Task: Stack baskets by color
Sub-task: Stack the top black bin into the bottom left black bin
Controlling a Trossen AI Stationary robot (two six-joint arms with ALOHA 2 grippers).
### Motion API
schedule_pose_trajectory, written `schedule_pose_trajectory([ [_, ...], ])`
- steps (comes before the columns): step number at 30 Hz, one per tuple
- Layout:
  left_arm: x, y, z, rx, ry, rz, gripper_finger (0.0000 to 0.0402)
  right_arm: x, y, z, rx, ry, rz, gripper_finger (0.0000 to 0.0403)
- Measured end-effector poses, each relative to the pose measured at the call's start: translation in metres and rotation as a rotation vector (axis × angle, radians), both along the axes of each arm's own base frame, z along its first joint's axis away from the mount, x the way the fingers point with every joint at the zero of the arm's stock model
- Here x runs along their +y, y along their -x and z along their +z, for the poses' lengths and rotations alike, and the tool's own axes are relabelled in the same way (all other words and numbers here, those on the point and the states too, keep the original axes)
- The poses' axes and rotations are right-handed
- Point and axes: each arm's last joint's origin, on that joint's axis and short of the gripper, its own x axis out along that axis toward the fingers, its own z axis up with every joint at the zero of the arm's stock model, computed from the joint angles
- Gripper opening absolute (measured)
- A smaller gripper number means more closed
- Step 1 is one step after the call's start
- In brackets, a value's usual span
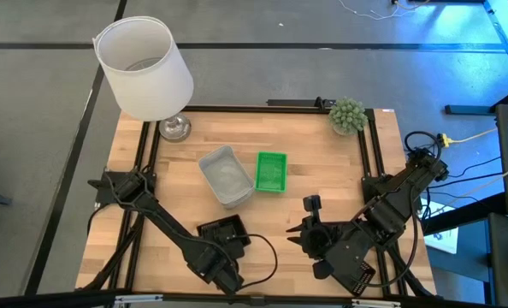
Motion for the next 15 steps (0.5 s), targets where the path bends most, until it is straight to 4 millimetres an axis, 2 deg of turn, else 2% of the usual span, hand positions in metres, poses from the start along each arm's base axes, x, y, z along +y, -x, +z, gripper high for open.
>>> schedule_pose_trajectory([
  [15, -0.0037, 0.0037, 0.0005, -0.038, -0.046, 0.016, 0.0001, 0.0000, 0.0000, 0.0000, 0.000, 0.001, 0.001, 0.0081],
])
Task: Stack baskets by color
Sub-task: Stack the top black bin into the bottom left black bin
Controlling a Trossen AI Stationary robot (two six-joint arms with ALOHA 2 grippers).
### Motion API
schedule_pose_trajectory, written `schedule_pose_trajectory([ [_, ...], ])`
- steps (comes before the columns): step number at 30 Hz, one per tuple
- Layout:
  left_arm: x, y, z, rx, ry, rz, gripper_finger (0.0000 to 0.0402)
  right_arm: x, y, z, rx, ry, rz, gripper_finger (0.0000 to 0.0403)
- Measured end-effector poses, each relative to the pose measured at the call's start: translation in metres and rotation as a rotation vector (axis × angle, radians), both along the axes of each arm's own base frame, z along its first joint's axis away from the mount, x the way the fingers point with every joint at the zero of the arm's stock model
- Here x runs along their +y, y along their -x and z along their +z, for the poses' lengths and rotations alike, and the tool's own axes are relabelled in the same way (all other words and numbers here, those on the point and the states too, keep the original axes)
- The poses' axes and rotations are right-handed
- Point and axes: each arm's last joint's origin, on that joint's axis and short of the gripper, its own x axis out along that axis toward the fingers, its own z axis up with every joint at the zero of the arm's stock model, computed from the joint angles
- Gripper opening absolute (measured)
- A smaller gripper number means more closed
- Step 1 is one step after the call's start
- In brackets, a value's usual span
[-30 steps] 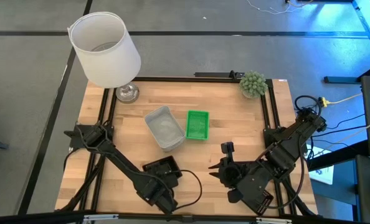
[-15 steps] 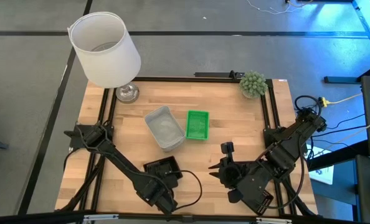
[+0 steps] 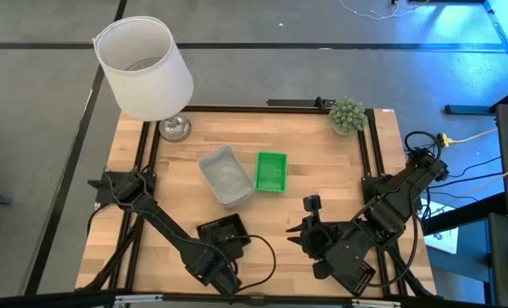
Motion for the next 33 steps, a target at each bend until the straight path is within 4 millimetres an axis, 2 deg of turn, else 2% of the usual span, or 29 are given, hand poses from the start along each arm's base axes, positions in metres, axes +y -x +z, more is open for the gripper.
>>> schedule_pose_trajectory([
  [10, -0.002, 0.000, 0.001, -0.040, -0.015, 0.018, 0.0002, 0.000, 0.000, 0.000, 0.000, -0.001, -0.002, 0.0081],
  [18, -0.004, -0.005, 0.001, -0.068, 0.001, -0.039, 0.0038, 0.000, 0.000, 0.000, 0.000, 0.000, -0.001, 0.0081],
  [25, 0.003, -0.011, 0.001, -0.062, 0.003, -0.031, 0.0061, 0.000, 0.000, 0.000, 0.000, 0.000, 0.000, 0.0081],
  [33, 0.008, -0.015, 0.001, -0.059, 0.026, -0.014, 0.0058, 0.000, 0.000, 0.000, 0.000, -0.003, -0.002, 0.0081],
])
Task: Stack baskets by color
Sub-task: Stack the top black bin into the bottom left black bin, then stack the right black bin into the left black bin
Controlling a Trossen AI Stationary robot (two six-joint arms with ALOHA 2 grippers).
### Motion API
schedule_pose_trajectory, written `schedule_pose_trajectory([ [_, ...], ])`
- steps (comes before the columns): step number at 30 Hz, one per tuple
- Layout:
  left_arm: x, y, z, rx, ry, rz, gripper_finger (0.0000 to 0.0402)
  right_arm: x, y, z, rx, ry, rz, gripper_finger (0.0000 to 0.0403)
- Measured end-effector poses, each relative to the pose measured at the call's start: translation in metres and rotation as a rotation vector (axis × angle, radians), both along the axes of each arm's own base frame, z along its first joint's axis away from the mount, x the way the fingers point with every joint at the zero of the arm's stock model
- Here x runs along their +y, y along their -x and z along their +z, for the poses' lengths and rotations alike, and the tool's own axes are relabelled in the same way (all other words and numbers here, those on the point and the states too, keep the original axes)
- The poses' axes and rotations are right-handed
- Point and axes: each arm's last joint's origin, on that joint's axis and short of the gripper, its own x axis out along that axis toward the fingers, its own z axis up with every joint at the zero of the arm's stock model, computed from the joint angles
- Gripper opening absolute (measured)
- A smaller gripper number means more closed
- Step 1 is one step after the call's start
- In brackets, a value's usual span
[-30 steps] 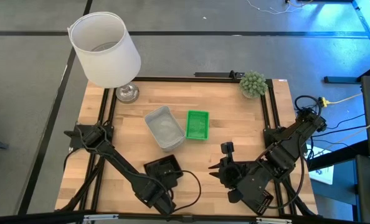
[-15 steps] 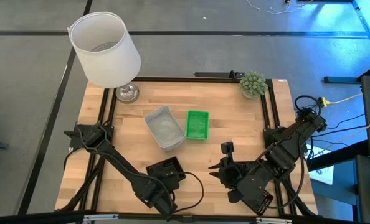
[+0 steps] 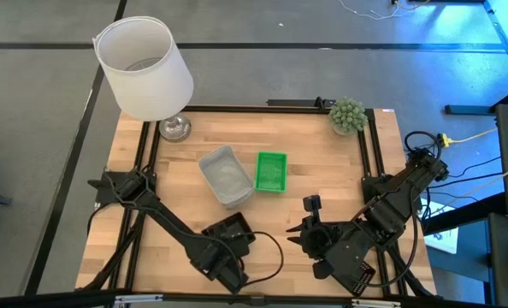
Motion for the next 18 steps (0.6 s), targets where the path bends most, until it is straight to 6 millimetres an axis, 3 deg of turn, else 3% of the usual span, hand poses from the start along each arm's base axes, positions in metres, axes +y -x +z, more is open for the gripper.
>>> schedule_pose_trajectory([
  [7, 0.001, 0.001, 0.003, -0.024, -0.042, -0.019, 0.0058, 0.000, 0.000, 0.000, 0.000, -0.018, -0.014, 0.0081],
  [14, -0.003, 0.022, 0.036, -0.119, -0.122, -0.067, 0.0058, 0.000, 0.001, -0.001, 0.012, -0.058, -0.045, 0.0081],
  [18, -0.006, 0.044, 0.058, -0.182, -0.187, -0.092, 0.0058, 0.002, 0.004, -0.006, 0.130, -0.119, 0.058, 0.0081],
])
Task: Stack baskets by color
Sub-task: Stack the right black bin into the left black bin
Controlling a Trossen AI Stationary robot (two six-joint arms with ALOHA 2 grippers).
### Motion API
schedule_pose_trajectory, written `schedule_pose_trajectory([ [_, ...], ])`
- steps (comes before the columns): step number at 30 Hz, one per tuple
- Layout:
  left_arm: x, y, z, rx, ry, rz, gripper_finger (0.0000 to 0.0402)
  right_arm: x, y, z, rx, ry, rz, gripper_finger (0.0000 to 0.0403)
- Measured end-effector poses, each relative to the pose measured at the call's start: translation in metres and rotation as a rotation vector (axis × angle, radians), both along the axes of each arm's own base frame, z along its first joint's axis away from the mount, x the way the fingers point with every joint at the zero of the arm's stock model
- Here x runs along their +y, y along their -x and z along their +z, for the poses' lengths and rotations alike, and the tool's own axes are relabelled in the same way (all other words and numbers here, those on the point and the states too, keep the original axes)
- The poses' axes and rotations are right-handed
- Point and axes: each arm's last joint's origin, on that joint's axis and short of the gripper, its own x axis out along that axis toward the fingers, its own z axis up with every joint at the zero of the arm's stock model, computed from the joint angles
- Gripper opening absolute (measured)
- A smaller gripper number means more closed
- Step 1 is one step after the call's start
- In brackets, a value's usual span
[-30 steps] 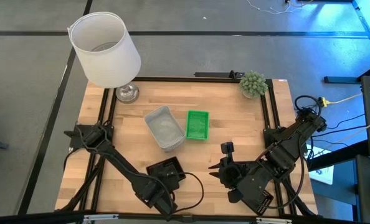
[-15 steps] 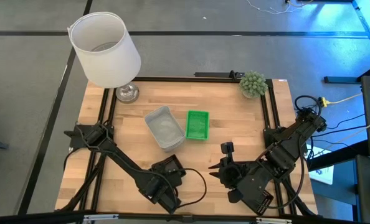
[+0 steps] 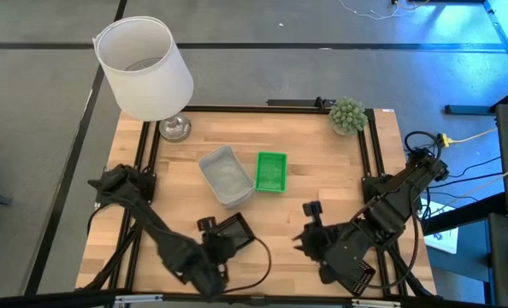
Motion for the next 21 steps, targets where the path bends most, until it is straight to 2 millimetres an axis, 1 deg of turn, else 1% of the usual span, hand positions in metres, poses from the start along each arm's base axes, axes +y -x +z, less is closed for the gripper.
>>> schedule_pose_trajectory([
  [3, -0.005, 0.020, 0.016, -0.036, -0.026, -0.036, 0.0058, 0.002, 0.004, -0.006, 0.099, -0.031, 0.067, 0.0081],
  [5, -0.007, 0.030, 0.026, -0.072, -0.025, -0.053, 0.0058, 0.004, 0.007, -0.011, 0.159, -0.030, 0.082, 0.0081],
  [10, -0.011, 0.057, 0.051, -0.154, -0.016, -0.098, 0.0058, 0.006, 0.009, -0.033, 0.358, 0.009, 0.008, 0.0081],
  [14, -0.011, 0.078, 0.068, -0.203, -0.012, -0.133, 0.0058, 0.010, 0.006, -0.053, 0.496, 0.062, -0.026, 0.0078],
  [16, -0.009, 0.085, 0.077, -0.238, -0.006, -0.137, 0.0058, 0.014, 0.002, -0.061, 0.518, 0.067, -0.004, 0.0067],
  [21, -0.006, 0.103, 0.092, -0.295, 0.012, -0.161, 0.0058, 0.022, -0.006, -0.070, 0.522, 0.064, 0.041, 0.0012],
])
